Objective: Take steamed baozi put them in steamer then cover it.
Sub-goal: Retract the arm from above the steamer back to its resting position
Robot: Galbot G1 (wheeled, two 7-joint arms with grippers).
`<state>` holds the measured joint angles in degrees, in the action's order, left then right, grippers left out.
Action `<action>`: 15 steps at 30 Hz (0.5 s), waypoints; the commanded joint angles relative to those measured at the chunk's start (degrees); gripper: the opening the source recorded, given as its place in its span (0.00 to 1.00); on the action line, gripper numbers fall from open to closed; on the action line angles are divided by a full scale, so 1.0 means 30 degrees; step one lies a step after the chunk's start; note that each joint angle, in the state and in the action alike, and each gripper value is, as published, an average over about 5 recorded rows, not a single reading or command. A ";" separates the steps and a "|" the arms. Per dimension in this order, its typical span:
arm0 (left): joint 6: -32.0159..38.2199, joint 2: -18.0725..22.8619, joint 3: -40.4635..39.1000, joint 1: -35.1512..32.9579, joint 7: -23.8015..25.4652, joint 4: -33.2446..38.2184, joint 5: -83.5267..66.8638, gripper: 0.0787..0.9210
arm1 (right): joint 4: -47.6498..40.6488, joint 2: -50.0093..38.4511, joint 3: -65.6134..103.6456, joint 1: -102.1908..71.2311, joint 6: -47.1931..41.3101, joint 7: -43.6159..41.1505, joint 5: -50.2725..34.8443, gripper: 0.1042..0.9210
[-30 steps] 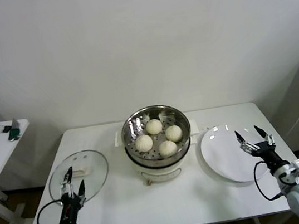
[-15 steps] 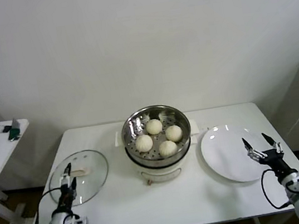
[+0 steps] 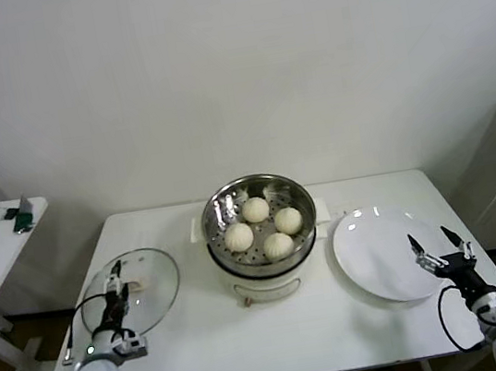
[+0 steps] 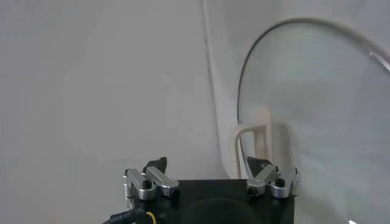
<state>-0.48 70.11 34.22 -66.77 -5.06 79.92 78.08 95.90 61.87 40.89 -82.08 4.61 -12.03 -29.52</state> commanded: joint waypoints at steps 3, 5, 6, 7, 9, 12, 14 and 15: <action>0.0112 0.0050 -0.0281 0.1843 -0.0412 -0.1837 -0.0067 0.88 | -0.0100 0.0374 0.0127 -0.0201 0.0155 -0.0122 0.0775 0.88; 0.0109 0.0089 -0.0292 0.1999 -0.0435 -0.2122 -0.0111 0.88 | -0.0142 0.0437 0.0116 -0.0195 0.0192 -0.0148 0.0905 0.88; 0.0138 0.0115 -0.0280 0.2087 -0.0480 -0.2316 -0.0117 0.88 | -0.0160 0.0467 0.0113 -0.0188 0.0216 -0.0158 0.0968 0.88; 0.0176 0.0140 -0.0268 0.2170 -0.0525 -0.2492 -0.0149 0.88 | -0.0175 0.0496 0.0113 -0.0184 0.0243 -0.0169 0.1027 0.88; 0.0257 0.0176 -0.0251 0.2287 -0.0633 -0.2765 -0.0266 0.88 | -0.0193 0.0545 0.0121 -0.0187 0.0280 -0.0192 0.1112 0.88; 0.0388 0.0213 -0.0291 0.2336 -0.0707 -0.2900 -0.0458 0.88 | -0.0265 0.0632 0.0151 -0.0176 0.0354 -0.0237 0.1262 0.88; 0.0451 0.0271 -0.0322 0.2348 -0.0721 -0.2951 -0.0492 0.86 | -0.0339 0.0714 0.0167 -0.0150 0.0401 -0.0270 0.1375 0.88; 0.0462 0.0309 -0.0329 0.2348 -0.0722 -0.2979 -0.0495 0.84 | -0.0371 0.0761 0.0173 -0.0134 0.0415 -0.0286 0.1417 0.88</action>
<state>0.35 70.73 33.42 -61.33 -6.63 73.72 77.30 95.05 63.68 41.26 -82.45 5.65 -12.80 -26.48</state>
